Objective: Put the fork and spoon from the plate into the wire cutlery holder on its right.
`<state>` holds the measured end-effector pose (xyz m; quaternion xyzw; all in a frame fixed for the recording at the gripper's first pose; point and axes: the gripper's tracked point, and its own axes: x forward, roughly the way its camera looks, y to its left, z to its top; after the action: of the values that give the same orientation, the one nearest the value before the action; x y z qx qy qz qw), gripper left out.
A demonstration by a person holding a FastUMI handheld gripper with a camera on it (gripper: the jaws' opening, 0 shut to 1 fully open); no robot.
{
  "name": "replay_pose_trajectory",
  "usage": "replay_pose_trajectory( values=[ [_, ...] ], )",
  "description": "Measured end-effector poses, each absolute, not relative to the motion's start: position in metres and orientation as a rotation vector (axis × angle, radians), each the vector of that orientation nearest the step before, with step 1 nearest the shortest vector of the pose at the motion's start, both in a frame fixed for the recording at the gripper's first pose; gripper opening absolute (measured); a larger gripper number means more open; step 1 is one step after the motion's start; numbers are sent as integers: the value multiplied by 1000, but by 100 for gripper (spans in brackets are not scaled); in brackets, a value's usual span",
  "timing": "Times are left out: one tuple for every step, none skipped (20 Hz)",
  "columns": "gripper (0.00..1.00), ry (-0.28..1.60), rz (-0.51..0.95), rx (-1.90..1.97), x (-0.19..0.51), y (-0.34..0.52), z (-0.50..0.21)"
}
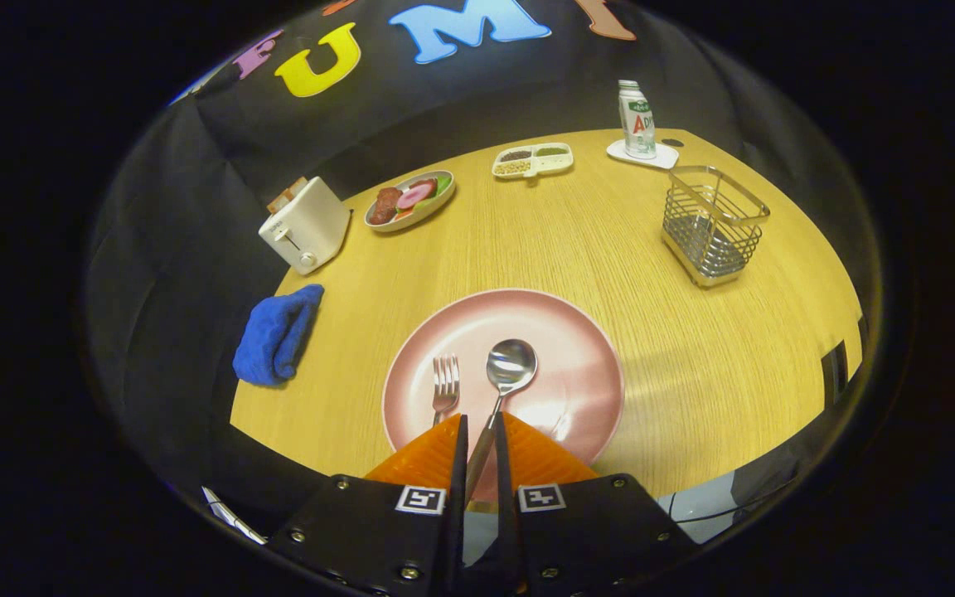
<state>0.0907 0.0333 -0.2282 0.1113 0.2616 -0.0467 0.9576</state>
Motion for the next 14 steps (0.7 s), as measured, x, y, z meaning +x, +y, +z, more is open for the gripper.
replay_pose_trajectory(
  values=[
    [18, 541, -103, 233, 92, 34, -232],
    [18, 551, -116, 233, 93, 35, -236],
    [19, 559, -123, 236, 93, 35, -239],
    [19, 567, -131, 240, 94, 35, -243],
    [20, 577, -135, 249, 95, 36, -244],
    [20, 589, -124, 267, 97, 40, -248],
    [49, 609, -122, 279, 97, 43, -252],
    [77, 621, -125, 282, 97, 44, -257],
    [76, 627, -130, 275, 97, 45, -259],
    [76, 637, -132, 265, 98, 44, -261],
    [76, 640, -124, 268, 99, 46, -261],
    [77, 645, -127, 272, 100, 47, -262],
    [75, 648, -129, 272, 100, 46, -261],
    [75, 651, -136, 272, 103, 46, -265]
  ],
)
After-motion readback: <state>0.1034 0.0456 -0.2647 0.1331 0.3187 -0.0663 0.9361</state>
